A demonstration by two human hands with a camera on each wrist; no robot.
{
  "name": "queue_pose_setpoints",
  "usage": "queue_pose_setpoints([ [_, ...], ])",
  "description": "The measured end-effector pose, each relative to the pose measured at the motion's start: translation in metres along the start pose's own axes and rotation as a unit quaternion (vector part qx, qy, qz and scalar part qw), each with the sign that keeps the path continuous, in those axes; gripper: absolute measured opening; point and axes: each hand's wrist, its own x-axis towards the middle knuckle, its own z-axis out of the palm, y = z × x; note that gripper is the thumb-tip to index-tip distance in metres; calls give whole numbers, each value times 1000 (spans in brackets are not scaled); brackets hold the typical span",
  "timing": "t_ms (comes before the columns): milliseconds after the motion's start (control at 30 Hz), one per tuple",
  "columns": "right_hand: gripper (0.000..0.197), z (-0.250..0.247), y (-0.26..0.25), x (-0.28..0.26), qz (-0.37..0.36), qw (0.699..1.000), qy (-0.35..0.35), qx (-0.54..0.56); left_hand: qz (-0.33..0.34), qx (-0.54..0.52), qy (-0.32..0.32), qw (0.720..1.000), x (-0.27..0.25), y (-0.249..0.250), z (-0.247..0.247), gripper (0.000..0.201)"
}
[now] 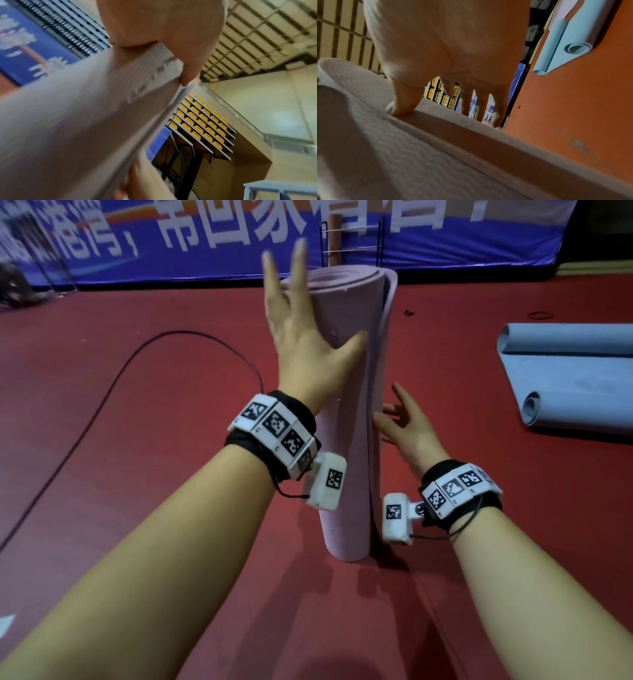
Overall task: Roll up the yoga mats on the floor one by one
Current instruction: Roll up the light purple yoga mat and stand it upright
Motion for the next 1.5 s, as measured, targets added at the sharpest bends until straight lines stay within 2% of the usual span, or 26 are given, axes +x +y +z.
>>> queue_pose_setpoints([
  [67, 74, 12, -3, 1, -12, 1000, 10, -17, -101, -50, 29, 993, -23, -10, 7, 126],
  [100, 71, 20, -2, 2, -22, 999, 20, -26, -148, -61, 21, 987, -35, -17, 11, 135],
  [233, 63, 41, -3, 0, -65, 995, 48, -65, -219, -52, -7, 974, -64, -35, 17, 152],
  [367, 73, 53, -6, -5, -100, 990, 14, -98, -253, -63, 16, 965, -54, -48, 11, 150],
  [467, 89, 63, -4, -4, -88, 988, 5, -128, -258, -81, 25, 962, -50, -66, 6, 147],
  [533, 92, 67, -2, -3, -87, 986, 7, -141, -287, -124, 26, 949, -47, -79, 4, 149],
  [633, 91, 74, -3, -2, -77, 987, 19, -140, -338, -167, 18, 926, -40, -93, 2, 151],
  [767, 82, 78, -12, 3, -47, 991, 31, -123, -340, -172, 6, 925, -30, -94, -2, 138],
  [900, 72, 83, -46, 6, 1, 989, 8, -147, -364, -186, 1, 913, -11, -85, -18, 126],
  [1033, 60, 89, -105, 6, 37, 986, -9, -164, -407, -165, -25, 898, 21, -64, -49, 127],
  [1167, 44, 86, -205, 10, 97, 982, -6, -162, -431, -169, -78, 883, 81, -22, -92, 128],
  [1300, 40, 85, -328, 25, 116, 979, 17, -164, -423, -200, -134, 874, 169, 39, -141, 117],
  [1500, 28, 92, -539, 67, 116, 977, 48, -171, -392, -199, -198, 876, 339, 141, -221, 114],
])
